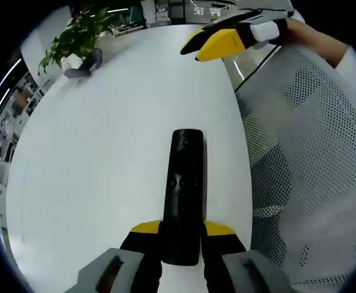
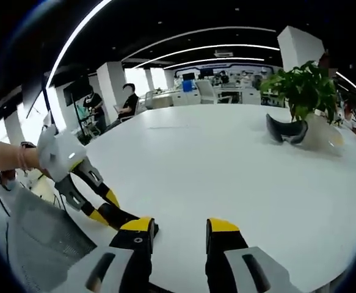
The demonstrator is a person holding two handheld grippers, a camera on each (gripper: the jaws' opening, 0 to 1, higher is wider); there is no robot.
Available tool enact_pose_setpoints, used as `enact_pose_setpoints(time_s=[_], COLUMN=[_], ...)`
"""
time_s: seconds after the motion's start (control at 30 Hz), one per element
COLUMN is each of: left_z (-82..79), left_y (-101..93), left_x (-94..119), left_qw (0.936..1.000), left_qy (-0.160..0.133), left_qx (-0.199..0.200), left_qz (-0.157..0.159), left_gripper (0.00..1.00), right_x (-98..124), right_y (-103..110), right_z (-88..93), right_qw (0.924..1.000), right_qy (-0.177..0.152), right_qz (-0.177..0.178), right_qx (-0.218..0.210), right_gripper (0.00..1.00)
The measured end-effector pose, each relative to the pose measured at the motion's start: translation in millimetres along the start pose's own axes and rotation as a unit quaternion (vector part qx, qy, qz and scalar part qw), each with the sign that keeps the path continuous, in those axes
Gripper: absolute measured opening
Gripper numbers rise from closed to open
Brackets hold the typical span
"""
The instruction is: Press the specified remote control buttons in sequence, fully releasing each button before pressing the next.
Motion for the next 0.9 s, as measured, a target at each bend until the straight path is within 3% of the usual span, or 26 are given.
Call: enact_pose_setpoints(time_s=[0.6, 0.83, 0.9], left_z=[0.0, -0.7, -2.5], left_y=[-8.9, -8.4, -8.3], left_x=[1, 0, 0], left_qw=[1.0, 0.9999, 1.0], left_qy=[-0.009, -0.009, -0.002], left_qx=[0.001, -0.001, -0.003], left_qz=[0.002, 0.004, 0.005], left_gripper=[0.23, 0.24, 0.24], right_x=[-9, -18, -21], right_y=[12, 27, 28], right_z=[7.9, 7.2, 5.0], right_qw=[0.9954, 0.9805, 0.9741], right_qy=[0.075, 0.127, 0.14], right_qz=[-0.042, -0.131, -0.141], right_qx=[0.043, 0.072, 0.107], right_gripper=[0.3, 0.24, 0.21])
Point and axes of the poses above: the point that each gripper's makers call its tool centre point, and the gripper's own axes: x roughly backward along the fingers, y roughly to its left, z roughly out of its underside, the point moved 10 cm from there along x, roughly backward along the fingers, and after that the axes turned 2 degrees about -z, right-handed, at the moved point
